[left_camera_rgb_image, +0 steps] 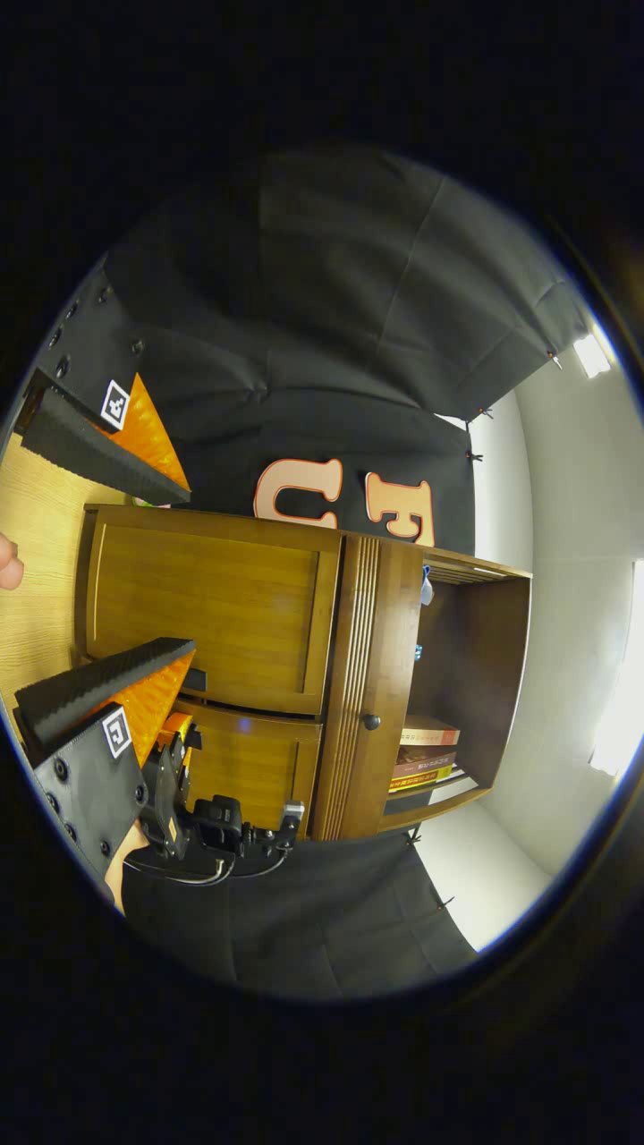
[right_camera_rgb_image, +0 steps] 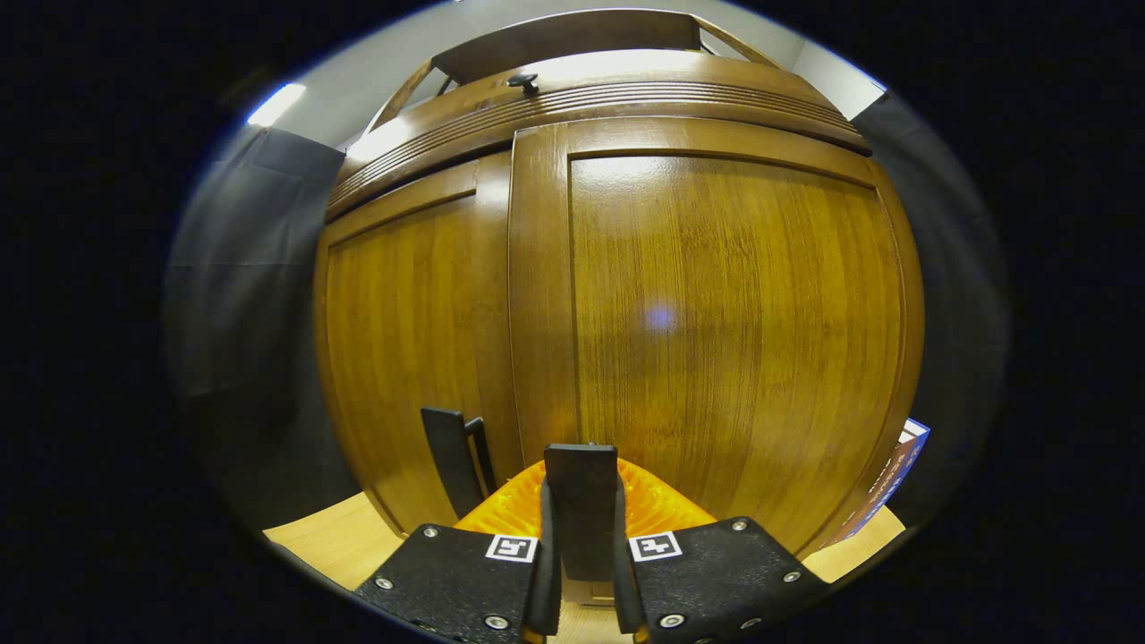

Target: Open the right door of the double-door shoe cabinet with the right hand, and open the left door with the left hand.

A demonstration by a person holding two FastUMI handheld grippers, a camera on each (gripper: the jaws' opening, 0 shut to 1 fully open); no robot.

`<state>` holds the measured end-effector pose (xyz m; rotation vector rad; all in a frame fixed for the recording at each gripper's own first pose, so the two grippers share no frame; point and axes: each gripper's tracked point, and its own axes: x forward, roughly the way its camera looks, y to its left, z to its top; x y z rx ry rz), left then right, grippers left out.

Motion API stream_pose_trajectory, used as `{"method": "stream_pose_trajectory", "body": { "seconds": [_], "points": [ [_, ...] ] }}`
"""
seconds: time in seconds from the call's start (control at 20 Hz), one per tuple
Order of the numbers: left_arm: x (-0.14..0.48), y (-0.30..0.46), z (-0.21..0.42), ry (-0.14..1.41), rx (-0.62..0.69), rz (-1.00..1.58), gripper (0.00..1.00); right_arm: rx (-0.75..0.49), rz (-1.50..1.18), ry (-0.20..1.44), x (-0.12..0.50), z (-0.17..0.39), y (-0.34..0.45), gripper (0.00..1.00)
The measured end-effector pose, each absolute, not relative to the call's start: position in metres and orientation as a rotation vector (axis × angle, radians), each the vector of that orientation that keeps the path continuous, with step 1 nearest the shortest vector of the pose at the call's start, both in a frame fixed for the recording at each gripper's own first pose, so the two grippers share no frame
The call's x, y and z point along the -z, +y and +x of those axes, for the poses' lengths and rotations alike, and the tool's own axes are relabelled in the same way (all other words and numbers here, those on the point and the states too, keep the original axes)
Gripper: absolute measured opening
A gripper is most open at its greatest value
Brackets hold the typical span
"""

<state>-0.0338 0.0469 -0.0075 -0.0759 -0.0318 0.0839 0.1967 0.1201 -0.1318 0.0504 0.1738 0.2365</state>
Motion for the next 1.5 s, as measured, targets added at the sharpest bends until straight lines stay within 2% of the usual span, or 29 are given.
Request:
{"method": "stream_pose_trajectory", "body": {
  "seconds": [0.05, 0.1, 0.15, 0.2, 0.3, 0.35, 0.4, 0.45, 0.6, 0.75, 0.85, 0.9, 0.95, 1.0, 1.05, 1.15, 1.2, 1.45, 1.5],
  "points": [
    [0.009, 0.041, -0.034, -0.029, -0.068, -0.077, 1.0, -0.244, 0.052, 0.167, 0.131, 0.188, 0.118, 0.28],
    [0.009, 0.036, -0.035, -0.029, -0.058, -0.074, 0.99, -0.248, 0.059, 0.159, 0.129, 0.181, 0.117, 0.24],
    [0.009, 0.033, -0.037, -0.029, -0.051, -0.07, 0.98, -0.254, 0.063, 0.152, 0.127, 0.175, 0.115, 0.32],
    [0.009, 0.029, -0.036, -0.029, -0.047, -0.067, 0.96, -0.26, 0.064, 0.15, 0.126, 0.168, 0.113, 0.15],
    [0.01, 0.02, -0.034, -0.027, -0.036, -0.063, 0.96, -0.269, 0.066, 0.157, 0.126, 0.152, 0.106, 0.15],
    [0.012, 0.016, -0.035, -0.023, -0.033, -0.06, 0.96, -0.275, 0.064, 0.157, 0.126, 0.145, 0.103, 0.24],
    [0.013, 0.013, -0.034, -0.021, -0.031, -0.058, 1.0, -0.278, 0.063, 0.155, 0.126, 0.137, 0.1, 0.14],
    [0.014, 0.011, -0.034, -0.022, -0.031, -0.059, 0.96, -0.28, 0.063, 0.157, 0.124, 0.128, 0.095, 0.15],
    [0.015, 0.0, -0.035, -0.019, -0.017, -0.071, 1.0, -0.284, 0.073, 0.167, 0.119, 0.105, 0.078, 0.24],
    [0.019, -0.013, -0.03, -0.025, 0.004, -0.065, 1.0, -0.263, 0.07, 0.176, 0.112, 0.08, 0.058, 0.23],
    [0.025, -0.021, -0.024, -0.017, 0.011, -0.062, 0.96, -0.246, 0.065, 0.175, 0.109, 0.066, 0.045, 0.23],
    [0.026, -0.025, -0.021, -0.014, 0.02, -0.066, 0.96, -0.234, 0.061, 0.172, 0.109, 0.058, 0.036, 0.14],
    [0.028, -0.031, -0.022, -0.013, 0.029, -0.073, 0.96, -0.221, 0.053, 0.17, 0.109, 0.052, 0.028, 0.14],
    [0.029, -0.037, -0.022, -0.016, 0.038, -0.082, 0.93, -0.207, 0.039, 0.173, 0.11, 0.046, 0.022, 0.14],
    [0.028, -0.04, -0.022, -0.02, 0.044, -0.09, 0.93, -0.193, 0.025, 0.174, 0.109, 0.043, 0.014, 0.32],
    [0.029, -0.049, -0.018, -0.023, 0.058, -0.101, 0.93, -0.172, 0.021, 0.176, 0.107, 0.034, -0.003, 0.31],
    [0.028, -0.051, -0.017, -0.024, 0.062, -0.104, 0.95, -0.163, 0.027, 0.177, 0.107, 0.03, -0.013, 0.19],
    [0.03, -0.06, -0.01, -0.03, 0.068, -0.107, 0.96, -0.093, 0.01, 0.176, 0.104, 0.011, -0.061, 0.14],
    [0.03, -0.061, -0.009, -0.031, 0.066, -0.109, 0.96, -0.072, 0.004, 0.176, 0.103, 0.009, -0.073, 0.02]
  ]
}}
